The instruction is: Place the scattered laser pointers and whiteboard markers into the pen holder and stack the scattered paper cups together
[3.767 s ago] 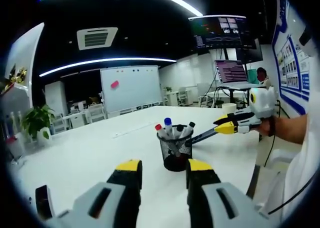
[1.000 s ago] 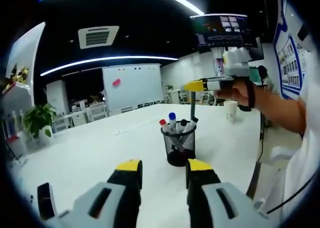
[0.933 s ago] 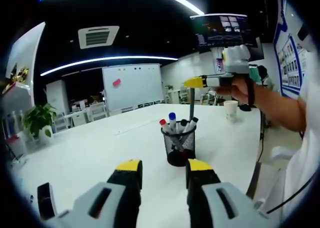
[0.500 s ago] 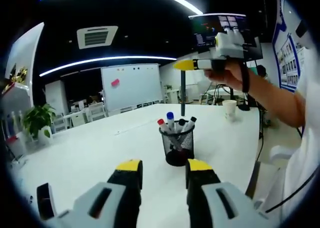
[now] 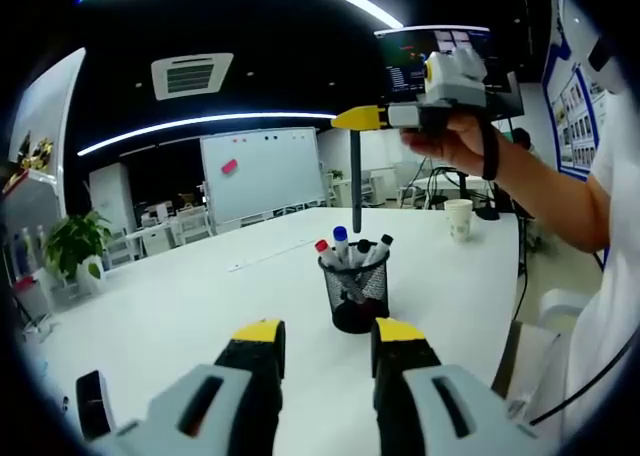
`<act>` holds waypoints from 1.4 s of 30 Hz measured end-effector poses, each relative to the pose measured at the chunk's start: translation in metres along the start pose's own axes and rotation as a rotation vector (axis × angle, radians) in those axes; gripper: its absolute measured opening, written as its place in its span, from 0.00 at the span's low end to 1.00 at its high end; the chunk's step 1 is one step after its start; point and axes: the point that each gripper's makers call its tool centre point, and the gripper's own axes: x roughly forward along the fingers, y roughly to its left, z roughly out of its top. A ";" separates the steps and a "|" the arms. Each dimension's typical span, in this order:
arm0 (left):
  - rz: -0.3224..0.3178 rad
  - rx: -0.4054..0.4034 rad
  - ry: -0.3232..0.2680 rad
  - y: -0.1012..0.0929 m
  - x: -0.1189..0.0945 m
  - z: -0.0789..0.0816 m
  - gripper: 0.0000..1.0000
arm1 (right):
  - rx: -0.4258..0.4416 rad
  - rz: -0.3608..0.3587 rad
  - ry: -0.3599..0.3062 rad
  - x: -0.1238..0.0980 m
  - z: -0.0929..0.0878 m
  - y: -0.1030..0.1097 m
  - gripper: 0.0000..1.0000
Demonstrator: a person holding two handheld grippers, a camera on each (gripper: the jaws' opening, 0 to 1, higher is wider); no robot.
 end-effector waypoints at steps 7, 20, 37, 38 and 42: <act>-0.002 0.001 0.001 -0.001 -0.001 0.000 0.36 | -0.002 0.028 -0.001 0.003 -0.001 0.009 0.17; -0.002 -0.004 0.008 0.000 -0.001 -0.005 0.36 | 0.034 0.069 0.046 0.006 -0.027 0.023 0.18; -0.001 -0.015 0.019 0.002 -0.001 -0.012 0.36 | 0.071 0.093 0.116 0.006 -0.064 0.031 0.18; -0.001 -0.015 0.019 0.002 -0.001 -0.012 0.36 | 0.074 0.093 0.118 0.006 -0.065 0.031 0.18; 0.000 -0.016 0.018 0.002 -0.001 -0.012 0.36 | 0.078 0.092 0.127 0.005 -0.070 0.032 0.18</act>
